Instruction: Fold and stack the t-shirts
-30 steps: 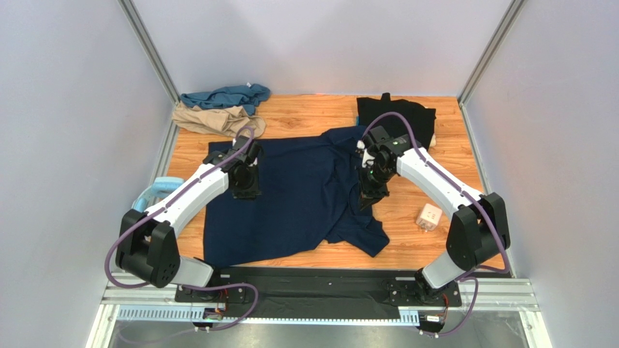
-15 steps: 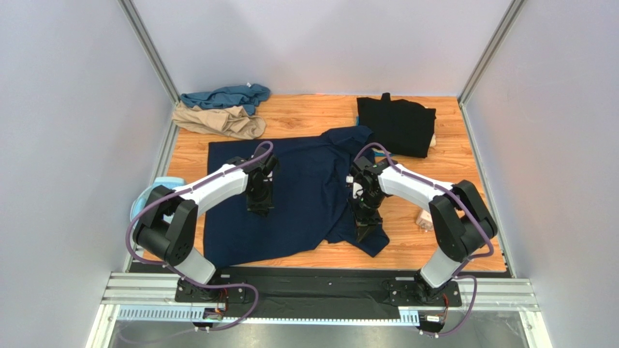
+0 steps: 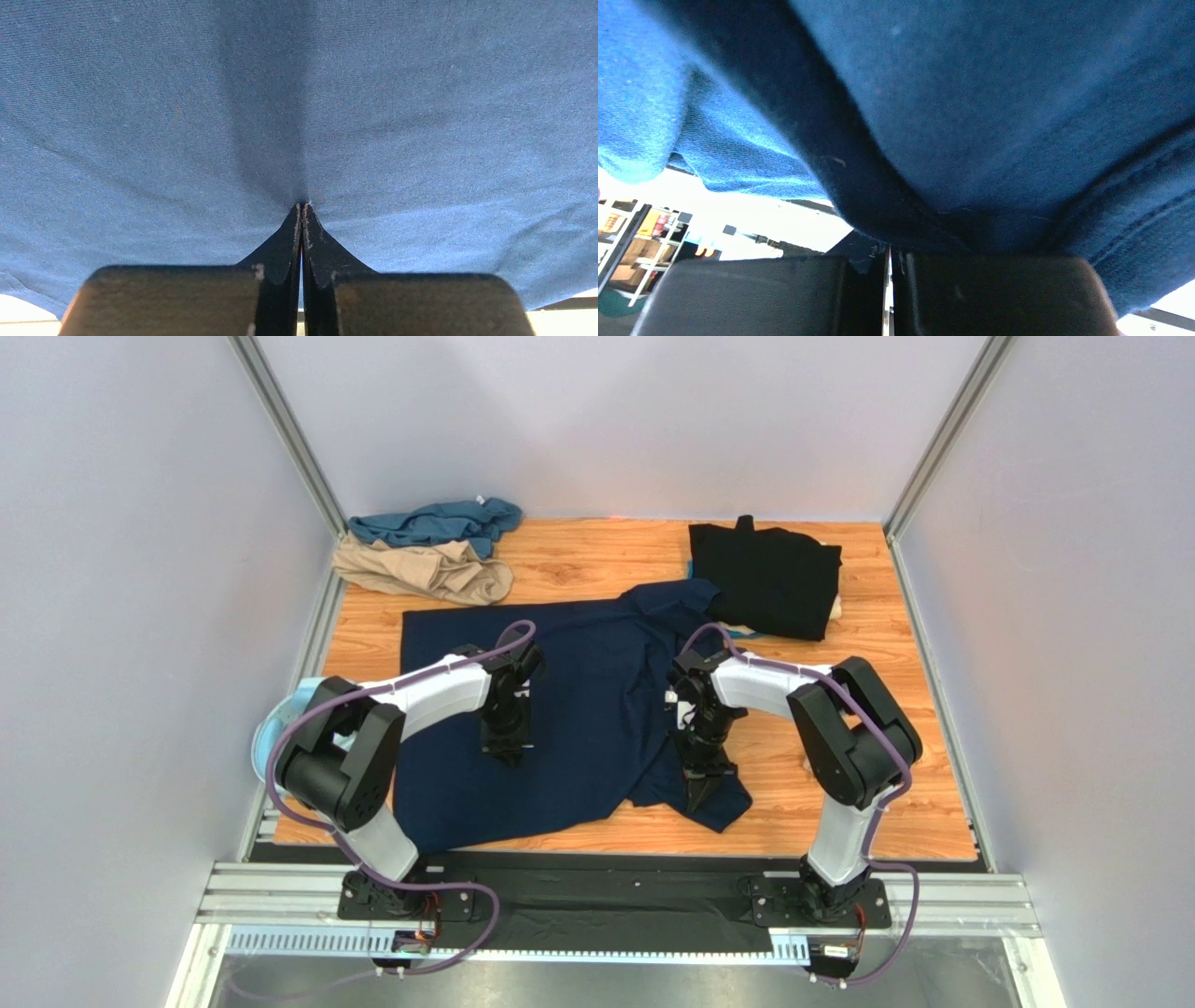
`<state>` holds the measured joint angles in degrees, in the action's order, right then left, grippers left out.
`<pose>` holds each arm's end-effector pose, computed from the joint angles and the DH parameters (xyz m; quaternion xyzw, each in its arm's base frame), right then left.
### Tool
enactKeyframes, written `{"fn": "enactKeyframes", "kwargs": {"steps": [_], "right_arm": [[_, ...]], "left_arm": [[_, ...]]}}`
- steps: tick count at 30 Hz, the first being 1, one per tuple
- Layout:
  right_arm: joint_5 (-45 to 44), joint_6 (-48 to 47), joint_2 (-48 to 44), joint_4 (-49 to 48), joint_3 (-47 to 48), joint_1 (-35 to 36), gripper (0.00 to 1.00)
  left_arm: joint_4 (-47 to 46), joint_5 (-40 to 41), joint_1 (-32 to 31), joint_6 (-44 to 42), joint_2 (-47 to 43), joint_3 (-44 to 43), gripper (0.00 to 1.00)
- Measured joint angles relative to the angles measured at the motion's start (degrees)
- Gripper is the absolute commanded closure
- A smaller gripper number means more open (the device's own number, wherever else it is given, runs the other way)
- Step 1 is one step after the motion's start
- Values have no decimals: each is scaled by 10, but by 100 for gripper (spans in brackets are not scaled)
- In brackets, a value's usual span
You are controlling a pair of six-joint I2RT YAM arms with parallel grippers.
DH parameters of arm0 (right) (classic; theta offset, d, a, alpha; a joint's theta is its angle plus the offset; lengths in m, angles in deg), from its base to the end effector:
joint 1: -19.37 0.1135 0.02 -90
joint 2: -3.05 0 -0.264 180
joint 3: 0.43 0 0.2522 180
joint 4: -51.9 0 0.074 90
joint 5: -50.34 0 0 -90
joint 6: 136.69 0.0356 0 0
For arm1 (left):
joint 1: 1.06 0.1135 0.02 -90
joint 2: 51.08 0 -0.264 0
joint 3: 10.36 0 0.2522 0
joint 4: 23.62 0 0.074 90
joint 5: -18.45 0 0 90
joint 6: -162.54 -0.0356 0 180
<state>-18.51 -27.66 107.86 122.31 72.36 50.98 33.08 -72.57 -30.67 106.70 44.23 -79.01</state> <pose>0.2302 0.1568 0.1303 0.0873 -0.9735 -0.1194 0.1742 0.2453 -0.1401 0.1543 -0.0391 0.9975 -0.0381 0.0445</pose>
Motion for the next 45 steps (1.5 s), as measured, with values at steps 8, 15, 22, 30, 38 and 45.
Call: {"fn": "enactKeyframes", "kwargs": {"steps": [8, 15, 22, 30, 38, 45], "right_arm": [[4, -5, 2, 4, 1, -63, 100], [-21, -9, -14, 5, -2, -144, 100], [-63, -9, -44, 20, -4, -163, 100], [-83, -4, -110, 70, -23, -163, 100], [-94, 7, -165, 120, -9, -163, 95], [-108, 2, -130, 132, 202, -163, 80]], "left_arm": [[-15, -13, 1, 4, -8, 14, 100], [-34, -43, 28, 0, -30, 37, 100], [-16, -49, 43, -22, -31, 37, 100], [-3, -47, 46, -32, -31, 36, 100], [0, -47, 46, -51, -49, 54, 100], [16, -45, 46, -66, -68, 71, 100]]}}
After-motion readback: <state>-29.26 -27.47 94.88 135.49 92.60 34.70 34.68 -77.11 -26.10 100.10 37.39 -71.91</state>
